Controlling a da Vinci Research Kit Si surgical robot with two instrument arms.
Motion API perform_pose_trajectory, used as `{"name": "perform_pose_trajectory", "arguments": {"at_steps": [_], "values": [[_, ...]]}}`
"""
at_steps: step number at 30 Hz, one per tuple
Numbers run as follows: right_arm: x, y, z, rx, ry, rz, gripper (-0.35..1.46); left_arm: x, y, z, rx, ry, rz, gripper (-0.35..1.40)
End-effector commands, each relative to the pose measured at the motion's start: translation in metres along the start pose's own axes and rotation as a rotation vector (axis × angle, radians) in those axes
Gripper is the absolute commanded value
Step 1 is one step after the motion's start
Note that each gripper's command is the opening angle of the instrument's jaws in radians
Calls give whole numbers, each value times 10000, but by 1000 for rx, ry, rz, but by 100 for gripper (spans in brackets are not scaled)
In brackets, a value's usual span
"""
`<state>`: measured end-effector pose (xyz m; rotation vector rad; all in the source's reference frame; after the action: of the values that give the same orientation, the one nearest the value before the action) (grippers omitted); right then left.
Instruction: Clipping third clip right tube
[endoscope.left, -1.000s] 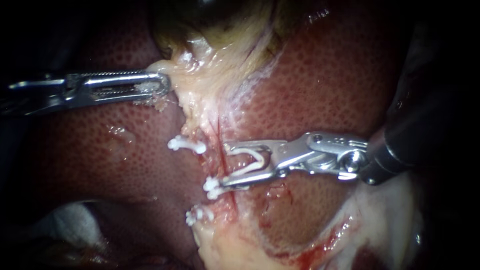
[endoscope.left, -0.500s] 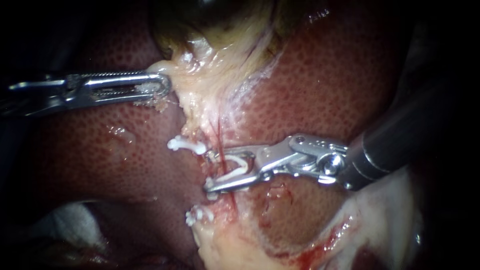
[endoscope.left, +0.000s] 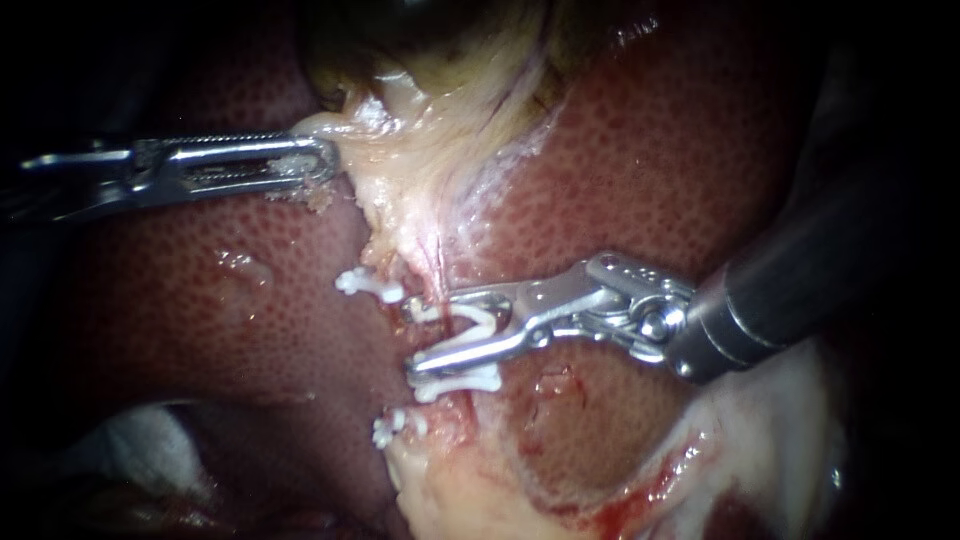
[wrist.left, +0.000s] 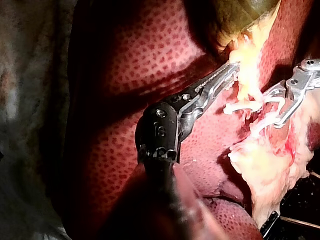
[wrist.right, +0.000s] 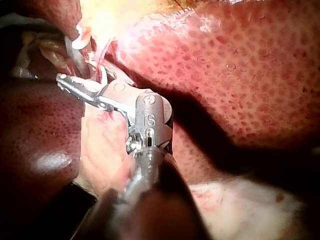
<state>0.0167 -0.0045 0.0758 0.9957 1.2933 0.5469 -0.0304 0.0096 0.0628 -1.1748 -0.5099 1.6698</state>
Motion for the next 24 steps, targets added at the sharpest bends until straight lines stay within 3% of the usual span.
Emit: {"name": "perform_pose_trajectory", "arguments": {"at_steps": [1,7,10,17,24], "values": [[1,0,0,1,1,1,43,0,0,0,0,0,0,-35],[4,4,-2,-1,6,14,39,0,0,0,0,0,0,-35],[4,7,-4,-4,7,26,29,0,0,0,0,0,0,-35],[1,10,-13,-9,10,59,-35,0,0,0,0,0,0,-35],[0,11,-15,-22,-16,107,-35,0,0,1,0,0,0,-35]]}}
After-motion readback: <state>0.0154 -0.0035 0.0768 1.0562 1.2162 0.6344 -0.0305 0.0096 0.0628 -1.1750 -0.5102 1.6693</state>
